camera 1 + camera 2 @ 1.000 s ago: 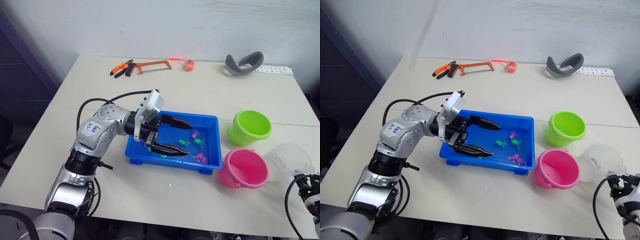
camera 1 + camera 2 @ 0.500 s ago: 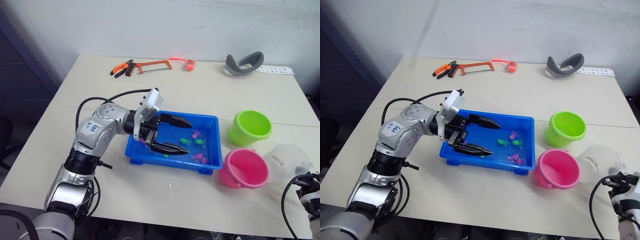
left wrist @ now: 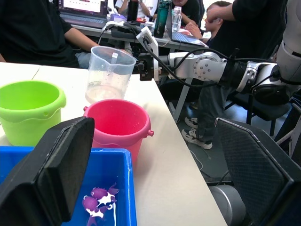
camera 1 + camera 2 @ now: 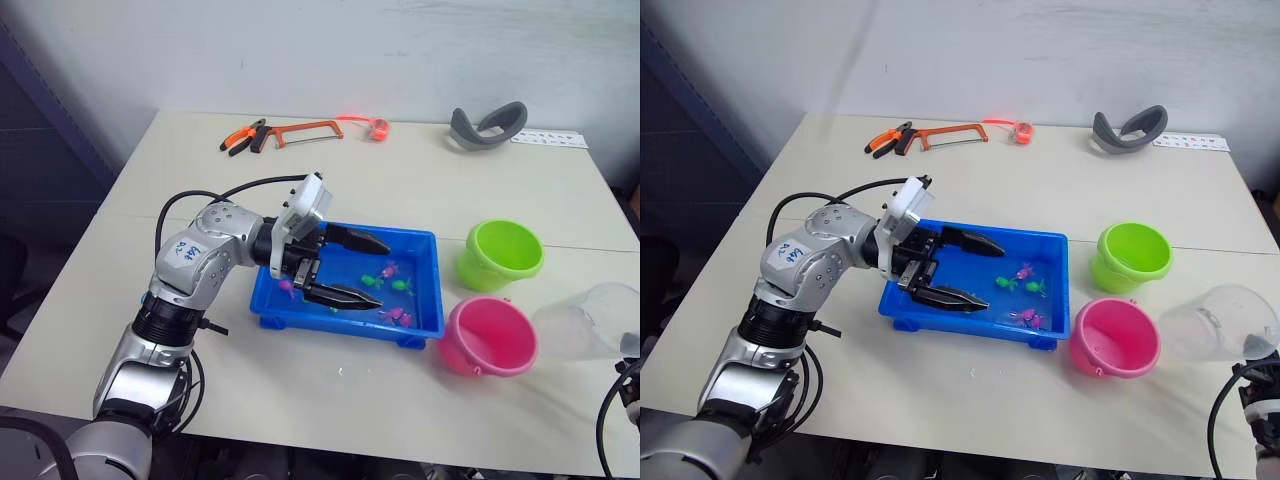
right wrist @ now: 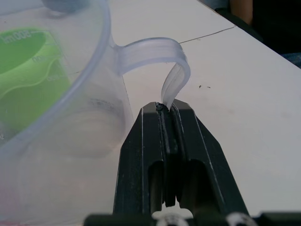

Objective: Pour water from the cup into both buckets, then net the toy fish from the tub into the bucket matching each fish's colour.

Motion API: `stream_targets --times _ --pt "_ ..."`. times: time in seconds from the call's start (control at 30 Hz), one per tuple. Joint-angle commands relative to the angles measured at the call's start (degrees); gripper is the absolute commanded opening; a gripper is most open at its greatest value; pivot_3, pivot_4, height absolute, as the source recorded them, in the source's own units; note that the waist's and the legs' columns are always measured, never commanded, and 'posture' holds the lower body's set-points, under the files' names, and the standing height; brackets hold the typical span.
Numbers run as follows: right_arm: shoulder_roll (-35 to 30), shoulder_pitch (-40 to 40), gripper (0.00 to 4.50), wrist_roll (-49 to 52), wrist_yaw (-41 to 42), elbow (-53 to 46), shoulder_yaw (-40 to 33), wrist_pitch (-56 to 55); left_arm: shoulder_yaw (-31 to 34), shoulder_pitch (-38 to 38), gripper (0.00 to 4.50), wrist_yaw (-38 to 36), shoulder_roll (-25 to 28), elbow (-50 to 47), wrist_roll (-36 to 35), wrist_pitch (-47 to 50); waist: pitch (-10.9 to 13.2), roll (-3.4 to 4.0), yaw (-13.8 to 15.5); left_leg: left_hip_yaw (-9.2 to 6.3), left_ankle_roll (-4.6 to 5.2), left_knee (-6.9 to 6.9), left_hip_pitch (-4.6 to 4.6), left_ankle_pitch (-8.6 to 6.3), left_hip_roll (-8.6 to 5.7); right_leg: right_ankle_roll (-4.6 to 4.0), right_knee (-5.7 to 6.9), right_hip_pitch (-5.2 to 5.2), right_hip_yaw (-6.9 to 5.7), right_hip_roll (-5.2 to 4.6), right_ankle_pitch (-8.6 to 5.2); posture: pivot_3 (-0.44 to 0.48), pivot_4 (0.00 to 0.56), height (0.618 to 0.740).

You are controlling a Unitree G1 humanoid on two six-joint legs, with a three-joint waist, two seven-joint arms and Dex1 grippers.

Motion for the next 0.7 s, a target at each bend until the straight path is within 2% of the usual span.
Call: stream_targets --times 0.03,0.27,0.53,0.7 --pt "-1.79 2.97 0.03 -2.96 -2.77 -7.70 -1.95 0.22 -0.32 -0.24 4.50 -1.15 -0.09 -0.65 0.42 -1.49 0.00 0.01 0.00 0.00 0.00 0.00 0.00 0.00 0.00 0.00 0.00 0.00 0.01 0.00 0.00 0.000 0.150 0.740" --pt "-5.33 6.59 0.03 -14.30 -5.00 -15.88 0.50 0.59 -1.13 0.09 4.50 -1.60 -1.12 -0.24 1.07 -2.66 -0.01 0.02 -0.01 0.02 -0.01 0.00 0.02 0.00 -0.01 0.00 -0.18 -0.01 0.03 0.02 0.00 0.000 0.150 0.740" --pt "-8.38 7.23 0.03 -28.72 -5.41 -18.63 3.96 -1.70 -1.76 -0.29 4.50 -2.38 -1.70 1.13 2.40 -4.33 0.00 0.01 0.07 0.03 -0.01 0.01 0.01 0.00 -0.03 0.00 -0.17 -0.02 0.03 0.02 0.00 0.000 0.150 0.740" --pt "-9.13 8.76 0.03 -38.27 -4.92 -20.28 5.70 -7.21 -1.70 -0.31 4.50 -2.53 -1.73 1.48 2.79 -4.74 0.00 0.02 0.02 0.01 -0.01 -0.01 -0.01 0.00 -0.03 0.00 -0.04 -0.02 0.02 0.03 0.00 0.000 0.150 0.740"
